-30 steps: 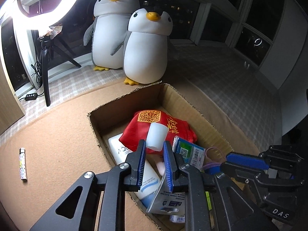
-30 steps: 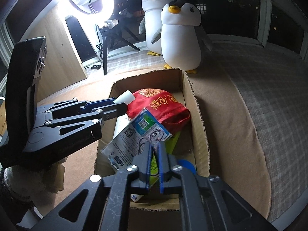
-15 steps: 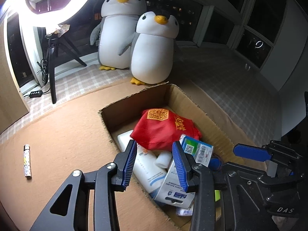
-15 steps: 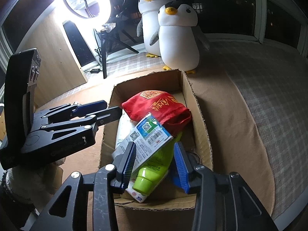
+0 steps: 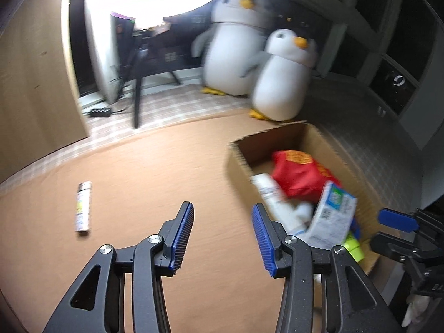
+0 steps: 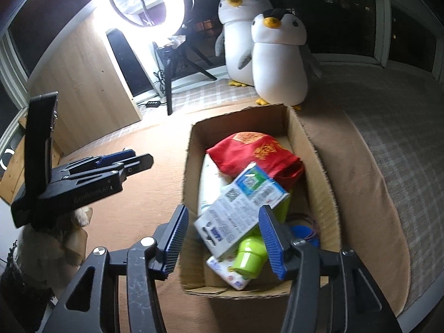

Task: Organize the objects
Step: 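Open the right tool over the box while the left tool releases the white block into it, then move the left tool down to the patterned lighter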

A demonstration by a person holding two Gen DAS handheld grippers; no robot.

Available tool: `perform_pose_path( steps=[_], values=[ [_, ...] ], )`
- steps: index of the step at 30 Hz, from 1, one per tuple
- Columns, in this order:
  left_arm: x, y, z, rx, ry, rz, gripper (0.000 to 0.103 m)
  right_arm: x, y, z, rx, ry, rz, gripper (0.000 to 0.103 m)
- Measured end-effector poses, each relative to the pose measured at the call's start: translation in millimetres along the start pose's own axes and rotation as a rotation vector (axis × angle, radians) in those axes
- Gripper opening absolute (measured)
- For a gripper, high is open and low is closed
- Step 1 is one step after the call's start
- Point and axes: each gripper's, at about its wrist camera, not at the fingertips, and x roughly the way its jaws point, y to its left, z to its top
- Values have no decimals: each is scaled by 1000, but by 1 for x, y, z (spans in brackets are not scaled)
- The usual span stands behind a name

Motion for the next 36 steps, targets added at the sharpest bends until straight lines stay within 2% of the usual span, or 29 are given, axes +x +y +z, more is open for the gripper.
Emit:
perform_pose_path(
  steps=[9, 12, 17, 22, 27, 36],
  values=[
    [-3, 95, -17, -110, 18, 125, 48, 9, 31, -17, 2, 21, 9, 54],
    [2, 123, -23, -150, 35, 145, 52, 11, 42, -21, -8, 24, -11, 54],
    [16, 173, -24, -215, 80, 188, 55, 14, 68, -28, -70, 20, -93, 58],
    [32, 209, -18, -249, 123, 216, 56, 16, 87, -36, -81, 33, -80, 63],
    [50, 220, -7, -255, 156, 204, 56, 16, 97, -43, -67, 43, -65, 63],
    [85, 216, -1, -253, 211, 179, 55, 14, 101, -49, -40, 52, -71, 63]
  ],
)
